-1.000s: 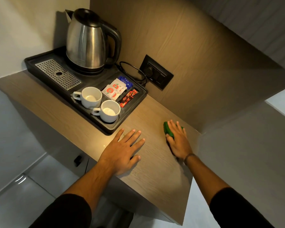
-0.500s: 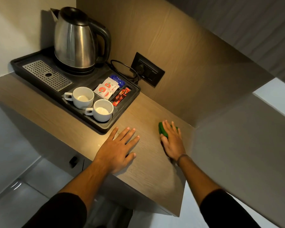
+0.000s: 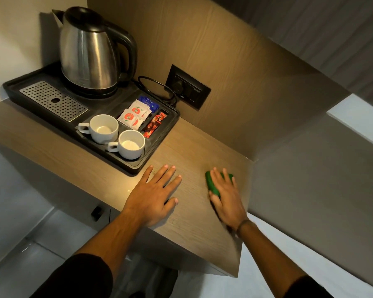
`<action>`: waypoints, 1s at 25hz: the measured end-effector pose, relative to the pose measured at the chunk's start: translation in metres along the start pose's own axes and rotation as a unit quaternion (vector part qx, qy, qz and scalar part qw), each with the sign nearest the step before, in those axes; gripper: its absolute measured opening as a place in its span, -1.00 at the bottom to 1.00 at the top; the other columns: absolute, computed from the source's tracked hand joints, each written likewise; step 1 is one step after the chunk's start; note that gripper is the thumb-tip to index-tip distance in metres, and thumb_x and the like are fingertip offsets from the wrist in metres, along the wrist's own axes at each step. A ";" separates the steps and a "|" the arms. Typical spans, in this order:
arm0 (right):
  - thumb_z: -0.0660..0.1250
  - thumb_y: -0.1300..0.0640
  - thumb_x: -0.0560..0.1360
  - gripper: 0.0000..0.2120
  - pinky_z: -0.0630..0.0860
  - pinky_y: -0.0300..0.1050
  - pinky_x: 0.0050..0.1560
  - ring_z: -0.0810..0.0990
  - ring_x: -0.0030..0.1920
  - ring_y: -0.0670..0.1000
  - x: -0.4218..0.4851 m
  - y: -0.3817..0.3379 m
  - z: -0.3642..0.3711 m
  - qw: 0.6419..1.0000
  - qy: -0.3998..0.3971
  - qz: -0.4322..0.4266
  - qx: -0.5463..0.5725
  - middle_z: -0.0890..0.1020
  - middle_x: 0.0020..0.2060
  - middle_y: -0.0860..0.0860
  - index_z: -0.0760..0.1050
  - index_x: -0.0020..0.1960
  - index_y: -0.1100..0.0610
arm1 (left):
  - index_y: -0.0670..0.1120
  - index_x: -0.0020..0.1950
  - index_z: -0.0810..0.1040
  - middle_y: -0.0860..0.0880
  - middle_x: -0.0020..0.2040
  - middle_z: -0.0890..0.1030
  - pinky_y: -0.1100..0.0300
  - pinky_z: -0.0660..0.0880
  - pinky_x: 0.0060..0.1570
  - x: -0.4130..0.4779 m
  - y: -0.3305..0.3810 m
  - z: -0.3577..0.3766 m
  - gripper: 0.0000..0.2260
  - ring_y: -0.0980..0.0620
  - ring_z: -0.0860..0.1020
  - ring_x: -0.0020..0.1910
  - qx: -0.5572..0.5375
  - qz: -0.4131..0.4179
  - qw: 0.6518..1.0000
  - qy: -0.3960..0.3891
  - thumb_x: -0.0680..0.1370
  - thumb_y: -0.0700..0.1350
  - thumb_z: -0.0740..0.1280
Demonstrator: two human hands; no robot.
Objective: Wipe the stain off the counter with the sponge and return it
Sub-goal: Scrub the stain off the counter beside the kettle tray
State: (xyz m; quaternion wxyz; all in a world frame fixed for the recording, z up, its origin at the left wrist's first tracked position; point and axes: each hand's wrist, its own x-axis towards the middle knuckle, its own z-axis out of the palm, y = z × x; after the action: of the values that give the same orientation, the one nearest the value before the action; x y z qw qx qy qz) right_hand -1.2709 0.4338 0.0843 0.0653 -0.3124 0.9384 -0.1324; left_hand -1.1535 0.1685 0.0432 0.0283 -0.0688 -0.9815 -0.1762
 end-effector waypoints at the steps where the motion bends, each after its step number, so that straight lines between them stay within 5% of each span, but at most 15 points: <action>1: 0.07 -0.04 0.64 -0.36 -0.17 0.19 0.64 -0.13 0.69 0.03 -0.023 0.006 0.005 0.999 -0.015 -0.036 -0.005 0.05 0.69 -0.08 -0.03 0.69 -0.10 | 0.08 0.70 0.01 -0.04 0.74 -0.03 -0.24 -0.13 0.65 0.000 -0.001 0.000 -0.39 -0.06 -0.12 0.71 0.000 -0.002 1.000 0.001 0.69 0.29 -0.05; 3: 0.07 -0.06 0.64 -0.36 -0.12 0.22 0.65 -0.12 0.69 0.01 -0.045 0.031 -0.001 0.999 -0.008 -0.044 -0.011 0.06 0.69 -0.10 -0.02 0.69 -0.11 | 0.08 0.71 0.01 -0.04 0.74 -0.03 -0.25 -0.13 0.65 0.001 0.000 0.000 -0.39 -0.06 -0.12 0.71 0.001 0.000 1.000 -0.003 0.69 0.28 -0.06; 8: 0.19 0.10 0.67 -0.38 -0.11 0.24 0.65 -0.07 0.68 0.10 0.020 0.022 -0.017 0.992 0.027 0.123 0.001 0.11 0.67 -0.02 0.08 0.68 0.02 | 0.09 0.71 -0.02 -0.03 0.74 -0.07 -0.24 -0.16 0.65 0.001 -0.001 0.000 -0.38 -0.05 -0.16 0.70 0.002 0.001 1.000 -0.006 0.68 0.30 -0.09; 13: 0.08 -0.06 0.64 -0.35 -0.10 0.23 0.65 -0.13 0.69 -0.01 -0.034 0.028 0.000 0.999 -0.018 -0.040 -0.013 0.06 0.69 -0.11 -0.05 0.69 -0.14 | 0.09 0.71 -0.02 -0.03 0.74 -0.07 -0.21 -0.20 0.64 0.002 -0.001 -0.001 -0.39 -0.04 -0.16 0.70 -0.001 0.001 1.000 -0.002 0.69 0.29 -0.06; 18: 0.20 -0.02 0.70 -0.41 -0.05 0.28 0.64 -0.11 0.68 0.02 0.031 0.029 -0.020 0.995 0.018 0.094 -0.012 0.09 0.67 -0.10 0.09 0.68 -0.06 | 0.08 0.71 -0.01 -0.03 0.74 -0.05 -0.22 -0.17 0.65 0.001 0.000 -0.001 -0.39 -0.04 -0.15 0.70 0.005 -0.003 1.000 -0.001 0.69 0.28 -0.05; 25: 0.06 -0.21 0.68 -0.35 -0.07 0.24 0.65 -0.13 0.68 -0.04 -0.038 -0.006 0.013 0.998 -0.012 -0.058 -0.037 0.00 0.69 -0.14 -0.09 0.69 -0.15 | 0.07 0.71 -0.01 -0.05 0.74 -0.06 -0.27 -0.11 0.65 -0.001 0.002 -0.003 -0.39 -0.06 -0.15 0.71 0.017 -0.002 1.000 -0.005 0.69 0.27 -0.06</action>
State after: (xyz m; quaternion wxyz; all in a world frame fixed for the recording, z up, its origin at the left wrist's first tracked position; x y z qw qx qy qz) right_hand -1.2343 0.4500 0.0746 0.0572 -0.3700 0.9221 -0.0975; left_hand -1.1522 0.1690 0.0466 0.0241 -0.0674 -0.9847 -0.1590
